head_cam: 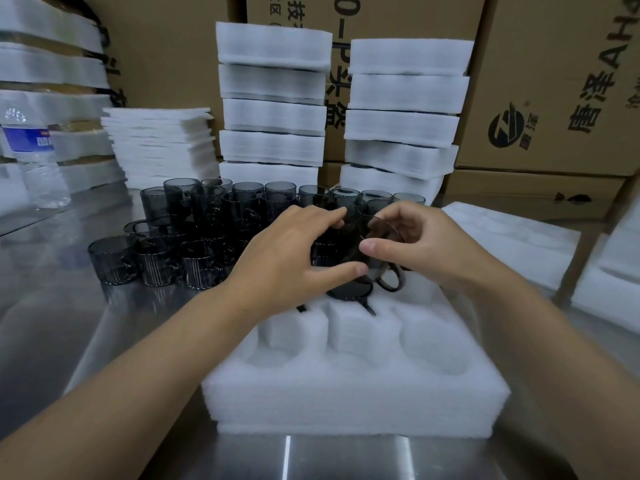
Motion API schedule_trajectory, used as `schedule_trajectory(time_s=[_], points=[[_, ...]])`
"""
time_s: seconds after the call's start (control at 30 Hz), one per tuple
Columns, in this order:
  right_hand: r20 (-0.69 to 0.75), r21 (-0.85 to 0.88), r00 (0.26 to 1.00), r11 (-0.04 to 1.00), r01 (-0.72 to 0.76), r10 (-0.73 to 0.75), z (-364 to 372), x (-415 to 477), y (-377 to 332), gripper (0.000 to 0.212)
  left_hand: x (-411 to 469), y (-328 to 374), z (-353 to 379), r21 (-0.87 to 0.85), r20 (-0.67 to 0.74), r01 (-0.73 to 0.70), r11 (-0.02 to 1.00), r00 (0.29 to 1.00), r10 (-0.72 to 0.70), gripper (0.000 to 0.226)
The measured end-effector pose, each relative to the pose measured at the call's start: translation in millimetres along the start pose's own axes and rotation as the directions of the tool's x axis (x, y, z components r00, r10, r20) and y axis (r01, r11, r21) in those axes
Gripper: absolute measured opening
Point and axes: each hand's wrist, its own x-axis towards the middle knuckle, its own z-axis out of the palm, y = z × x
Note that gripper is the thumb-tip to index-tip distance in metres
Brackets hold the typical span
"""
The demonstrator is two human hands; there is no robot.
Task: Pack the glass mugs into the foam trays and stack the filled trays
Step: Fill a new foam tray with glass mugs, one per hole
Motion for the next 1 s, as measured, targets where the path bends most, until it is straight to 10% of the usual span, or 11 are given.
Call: schedule_trajectory(time_s=[0.2,1.0], points=[[0.106,0.059,0.992,0.995,-0.075,0.068,-20.8,-2.6,9.0,0.034,1.1,-5.4,3.5,0.098,0.257,0.053,0.994,0.963,-0.077,0.065],[0.244,-0.009,0.964,0.994,-0.106,0.105,-33.0,-4.8,11.1,0.031,2.2,-5.8,4.7,0.067,0.230,0.061,0.996,0.970,-0.075,0.037]])
